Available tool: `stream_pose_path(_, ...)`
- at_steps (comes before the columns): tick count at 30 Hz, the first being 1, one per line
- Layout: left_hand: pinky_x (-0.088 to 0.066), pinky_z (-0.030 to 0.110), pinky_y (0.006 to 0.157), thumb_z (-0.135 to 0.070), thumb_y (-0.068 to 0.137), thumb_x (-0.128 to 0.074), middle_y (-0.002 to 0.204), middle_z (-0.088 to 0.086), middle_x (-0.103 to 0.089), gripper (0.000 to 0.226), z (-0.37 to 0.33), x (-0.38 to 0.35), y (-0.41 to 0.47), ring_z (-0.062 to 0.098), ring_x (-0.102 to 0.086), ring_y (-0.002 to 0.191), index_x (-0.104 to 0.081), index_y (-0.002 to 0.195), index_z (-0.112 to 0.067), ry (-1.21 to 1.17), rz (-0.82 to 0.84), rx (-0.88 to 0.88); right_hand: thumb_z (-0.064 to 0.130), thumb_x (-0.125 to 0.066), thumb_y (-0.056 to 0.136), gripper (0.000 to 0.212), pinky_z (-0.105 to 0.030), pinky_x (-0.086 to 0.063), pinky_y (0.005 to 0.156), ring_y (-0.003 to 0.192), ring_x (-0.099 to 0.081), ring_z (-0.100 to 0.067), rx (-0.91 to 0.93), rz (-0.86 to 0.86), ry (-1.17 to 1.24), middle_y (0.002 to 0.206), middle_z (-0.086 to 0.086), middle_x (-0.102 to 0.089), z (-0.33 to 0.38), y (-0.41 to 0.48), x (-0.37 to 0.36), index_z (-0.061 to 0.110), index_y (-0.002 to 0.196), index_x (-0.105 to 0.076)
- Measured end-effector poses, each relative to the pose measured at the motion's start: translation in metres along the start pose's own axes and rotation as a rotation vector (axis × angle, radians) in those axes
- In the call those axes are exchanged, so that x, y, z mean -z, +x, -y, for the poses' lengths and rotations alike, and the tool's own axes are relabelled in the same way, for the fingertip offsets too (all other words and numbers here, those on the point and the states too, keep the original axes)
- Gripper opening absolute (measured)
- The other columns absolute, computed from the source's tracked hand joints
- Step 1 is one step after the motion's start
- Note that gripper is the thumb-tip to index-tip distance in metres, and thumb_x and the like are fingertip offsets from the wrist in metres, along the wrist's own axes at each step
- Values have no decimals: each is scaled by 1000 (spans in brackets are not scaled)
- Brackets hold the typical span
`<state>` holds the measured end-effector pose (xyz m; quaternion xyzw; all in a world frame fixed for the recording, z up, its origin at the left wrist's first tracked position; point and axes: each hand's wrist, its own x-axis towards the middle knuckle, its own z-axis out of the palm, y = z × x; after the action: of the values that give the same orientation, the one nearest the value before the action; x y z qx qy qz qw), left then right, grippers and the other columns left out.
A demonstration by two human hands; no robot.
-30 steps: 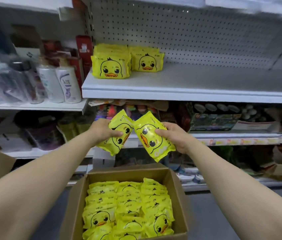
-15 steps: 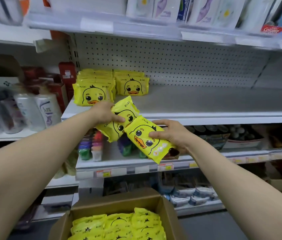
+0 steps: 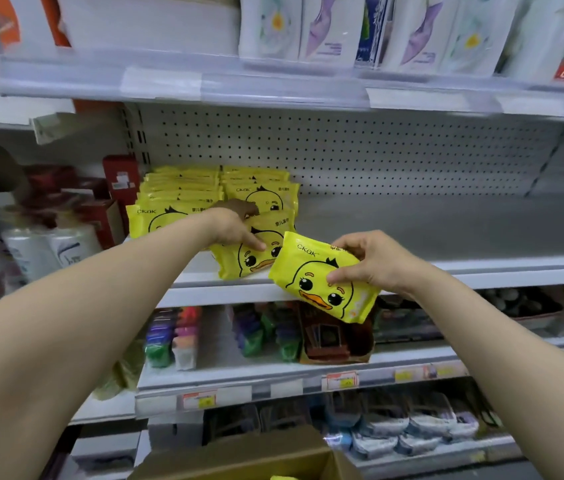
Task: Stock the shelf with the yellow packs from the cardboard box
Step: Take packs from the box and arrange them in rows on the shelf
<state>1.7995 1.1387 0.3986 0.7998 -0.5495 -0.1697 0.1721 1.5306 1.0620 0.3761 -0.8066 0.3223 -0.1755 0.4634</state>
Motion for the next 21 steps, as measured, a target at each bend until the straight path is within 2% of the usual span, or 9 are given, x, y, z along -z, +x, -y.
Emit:
stream_pose_path(5,-34,33,109,-50,75,-78,153,1,-38,90,-1,4,30,25,-38,138,-36,150,-22,132,-20,-42,4,-87,70,34,-33,-60,76,85,-74,-20,25,10,-33,93,-3,-78,-4,31,29,15,99,-75)
stream_pose_path(9,-45,39,101,-42,78,-79,135,4,-55,71,-1,7,49,27,-52,121,-49,139,-20,211,-7,-80,10,-90,68,39,-29,-59,75,80,-72,-16,52,20,-149,91,0,-77,-11,59,40,19,103,-74)
stream_pose_path(13,-50,40,92,-43,70,-84,126,0,-57,75,5,8,74,23,-55,107,-50,135,-29,227,-62,-105,14,-91,66,43,-31,-58,87,90,-72,-11,78,40,-193,98,3,-77,-18,81,49,23,103,-73)
stream_pose_path(17,-45,39,93,-49,65,-84,124,1,-56,77,6,6,100,26,-49,116,-51,133,-34,303,-124,-122,9,-90,68,47,-16,-52,90,101,-67,4,73,76,-163,107,12,-73,-19,97,54,30,105,-70)
stream_pose_path(21,-40,35,86,-43,69,-83,119,0,-59,69,4,7,120,25,-50,113,-53,130,-32,372,-172,-161,10,-89,70,48,-3,-44,86,103,-59,18,115,105,-190,107,21,-70,-21,112,58,32,108,-69)
